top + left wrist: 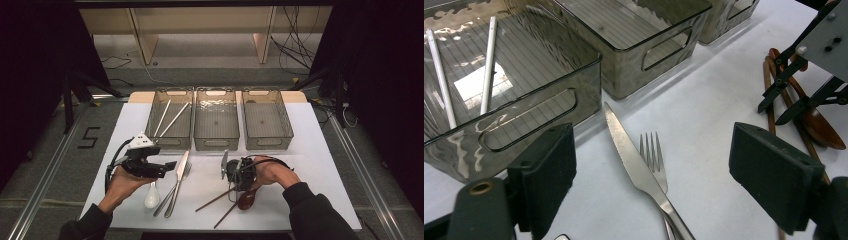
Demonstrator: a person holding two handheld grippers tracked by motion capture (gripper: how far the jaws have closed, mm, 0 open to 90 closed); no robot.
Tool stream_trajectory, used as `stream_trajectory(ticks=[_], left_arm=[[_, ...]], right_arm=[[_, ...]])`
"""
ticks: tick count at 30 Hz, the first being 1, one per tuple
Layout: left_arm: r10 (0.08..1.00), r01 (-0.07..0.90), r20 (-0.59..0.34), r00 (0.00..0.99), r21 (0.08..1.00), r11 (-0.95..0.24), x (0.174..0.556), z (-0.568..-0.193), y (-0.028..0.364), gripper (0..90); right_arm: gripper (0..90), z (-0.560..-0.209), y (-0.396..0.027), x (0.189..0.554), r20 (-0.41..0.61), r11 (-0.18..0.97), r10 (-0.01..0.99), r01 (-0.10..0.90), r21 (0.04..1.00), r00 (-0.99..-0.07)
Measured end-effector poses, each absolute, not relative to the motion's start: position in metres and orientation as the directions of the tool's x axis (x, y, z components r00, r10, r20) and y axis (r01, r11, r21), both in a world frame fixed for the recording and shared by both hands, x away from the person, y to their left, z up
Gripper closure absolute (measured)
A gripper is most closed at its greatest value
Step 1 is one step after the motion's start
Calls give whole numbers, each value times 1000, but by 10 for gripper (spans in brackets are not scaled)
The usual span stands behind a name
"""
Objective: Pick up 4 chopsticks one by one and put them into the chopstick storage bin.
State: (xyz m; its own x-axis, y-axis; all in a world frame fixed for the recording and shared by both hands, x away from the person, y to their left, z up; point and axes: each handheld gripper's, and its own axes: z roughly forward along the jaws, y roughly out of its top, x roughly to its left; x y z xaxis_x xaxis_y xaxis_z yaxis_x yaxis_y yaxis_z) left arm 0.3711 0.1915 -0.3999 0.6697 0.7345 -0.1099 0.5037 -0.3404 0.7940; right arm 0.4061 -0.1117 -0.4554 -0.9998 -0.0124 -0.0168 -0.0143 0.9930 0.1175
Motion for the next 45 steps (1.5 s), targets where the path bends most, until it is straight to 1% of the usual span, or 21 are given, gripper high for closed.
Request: stream_trajectory(ticks=[14, 19, 24, 27, 32, 35, 36, 38, 41, 42, 43, 45], left_arm=[[731, 506, -104, 675, 787, -355, 371, -401, 190, 187], [730, 506, -104, 676, 785, -357, 372, -402, 190, 187], [731, 508, -108, 674, 786, -353, 372, -402, 191, 187], [726, 508, -106, 680, 782, -361, 372, -403, 190, 187], [717, 506, -101, 690, 775, -379, 372, -403, 187, 188], [707, 512, -118, 697, 773, -375, 372, -403, 184, 188], [699, 511, -119, 705, 769, -383, 371, -403, 182, 189], [674, 498, -114, 730, 763, -411, 371, -402, 174, 195], [629, 485, -103, 771, 735, -474, 370, -404, 157, 208], [610, 474, -90, 787, 720, -506, 370, -405, 150, 214], [602, 465, -71, 795, 709, -530, 369, -406, 144, 215], [586, 455, -40, 809, 675, -581, 368, -408, 132, 214]], right_arm=[[846, -455, -106, 402, -12, 992, -102, -103, 73, -995], [853, -455, -104, 402, -10, 991, -122, -122, 55, -992], [856, -454, -105, 400, -21, 990, -130, -131, 59, -991], [857, -453, -105, 400, -51, 987, -145, -148, 66, -988], [857, -446, -107, 398, -82, 985, -137, -144, 92, -987], [857, -439, -109, 394, -112, 984, -128, -140, 110, -986], [857, -437, -110, 393, -126, 981, -123, -139, 132, -984], [857, -431, -111, 391, -157, 981, -116, -138, 133, -981], [857, -426, -113, 385, -178, 982, -110, -134, 133, -978], [857, -425, -113, 384, -187, 980, -113, -141, 143, -976], [857, -423, -113, 382, -191, 982, -111, -137, 127, -975], [857, -420, -113, 380, -202, 979, -110, -141, 146, -973]])
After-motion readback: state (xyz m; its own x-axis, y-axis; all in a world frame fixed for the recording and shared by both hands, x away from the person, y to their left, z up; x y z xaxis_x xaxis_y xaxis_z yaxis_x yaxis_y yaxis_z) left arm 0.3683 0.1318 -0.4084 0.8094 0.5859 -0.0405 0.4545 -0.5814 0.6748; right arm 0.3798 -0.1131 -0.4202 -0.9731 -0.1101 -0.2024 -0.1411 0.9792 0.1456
